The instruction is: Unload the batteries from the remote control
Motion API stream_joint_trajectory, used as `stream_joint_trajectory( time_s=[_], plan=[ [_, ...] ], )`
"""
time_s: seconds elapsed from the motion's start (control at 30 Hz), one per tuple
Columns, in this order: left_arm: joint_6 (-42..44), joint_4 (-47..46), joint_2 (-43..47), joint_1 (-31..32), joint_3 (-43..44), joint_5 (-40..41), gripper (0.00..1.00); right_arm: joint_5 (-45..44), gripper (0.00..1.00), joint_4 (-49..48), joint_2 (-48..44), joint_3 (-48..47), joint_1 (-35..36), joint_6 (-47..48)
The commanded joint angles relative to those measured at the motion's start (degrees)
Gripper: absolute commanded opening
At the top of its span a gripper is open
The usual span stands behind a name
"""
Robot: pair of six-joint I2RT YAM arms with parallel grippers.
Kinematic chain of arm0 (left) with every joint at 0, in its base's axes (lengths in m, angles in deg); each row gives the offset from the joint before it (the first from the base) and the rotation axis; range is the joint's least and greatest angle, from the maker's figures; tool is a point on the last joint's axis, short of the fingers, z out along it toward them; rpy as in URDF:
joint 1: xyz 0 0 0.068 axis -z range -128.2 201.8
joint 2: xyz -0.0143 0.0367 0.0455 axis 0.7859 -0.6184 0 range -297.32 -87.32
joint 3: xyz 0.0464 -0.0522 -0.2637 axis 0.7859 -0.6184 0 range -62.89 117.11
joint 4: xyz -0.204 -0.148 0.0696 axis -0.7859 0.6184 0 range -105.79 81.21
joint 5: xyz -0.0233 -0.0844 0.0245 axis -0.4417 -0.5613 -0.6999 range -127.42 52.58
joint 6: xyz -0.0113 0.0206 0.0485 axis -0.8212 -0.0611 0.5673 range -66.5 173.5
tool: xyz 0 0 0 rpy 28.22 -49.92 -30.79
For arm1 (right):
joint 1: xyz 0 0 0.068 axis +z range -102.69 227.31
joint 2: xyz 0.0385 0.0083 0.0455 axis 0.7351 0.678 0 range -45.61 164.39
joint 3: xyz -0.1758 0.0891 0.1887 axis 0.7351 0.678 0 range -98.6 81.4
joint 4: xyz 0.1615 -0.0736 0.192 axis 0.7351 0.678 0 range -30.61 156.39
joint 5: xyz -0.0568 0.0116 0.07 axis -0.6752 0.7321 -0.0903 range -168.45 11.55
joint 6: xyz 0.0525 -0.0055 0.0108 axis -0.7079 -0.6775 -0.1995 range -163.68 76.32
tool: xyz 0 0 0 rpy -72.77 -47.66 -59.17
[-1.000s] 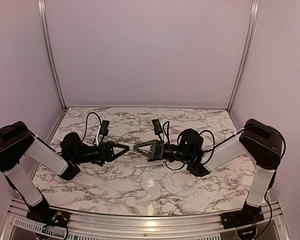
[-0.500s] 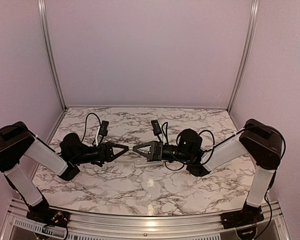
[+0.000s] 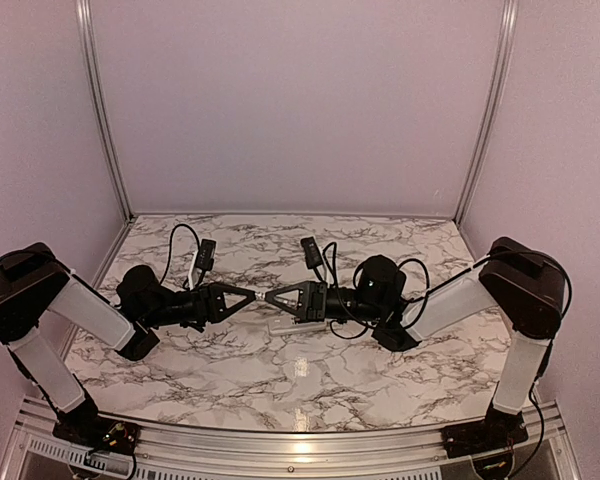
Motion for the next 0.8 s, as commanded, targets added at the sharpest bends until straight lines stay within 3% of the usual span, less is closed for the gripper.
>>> stream_joint_trajectory(
  time_s=[0.0,0.07,0.17,0.37,0.43,0.77],
  plan=[
    [3.13,-8.34,-1.16,0.00,0.29,3.15,0.07,-1.44,0.00,5.66,-0.95,-2.62,0.76,1.66],
    [3.61,-8.26,-1.38,0.00,0.28,2.97,0.34,-2.58,0.00,10.00,-3.02,-2.31,0.67,4.37],
    [4.77,-7.69,-1.24,-0.09,0.12,2.73,0.65,-5.54,0.00,18.71,-7.22,-1.61,0.40,9.66],
    [8.72,-4.28,0.44,-0.42,-0.50,3.21,0.95,-10.88,0.00,31.08,-14.83,0.88,-0.21,17.86],
    [10.93,-1.93,1.64,-0.53,-0.96,4.10,0.99,-12.14,0.00,35.72,-16.78,0.95,-0.30,20.14],
    [23.93,7.87,6.69,-0.54,-2.84,12.48,0.99,-19.58,0.00,52.38,-29.33,2.50,-0.91,29.01]
  ],
)
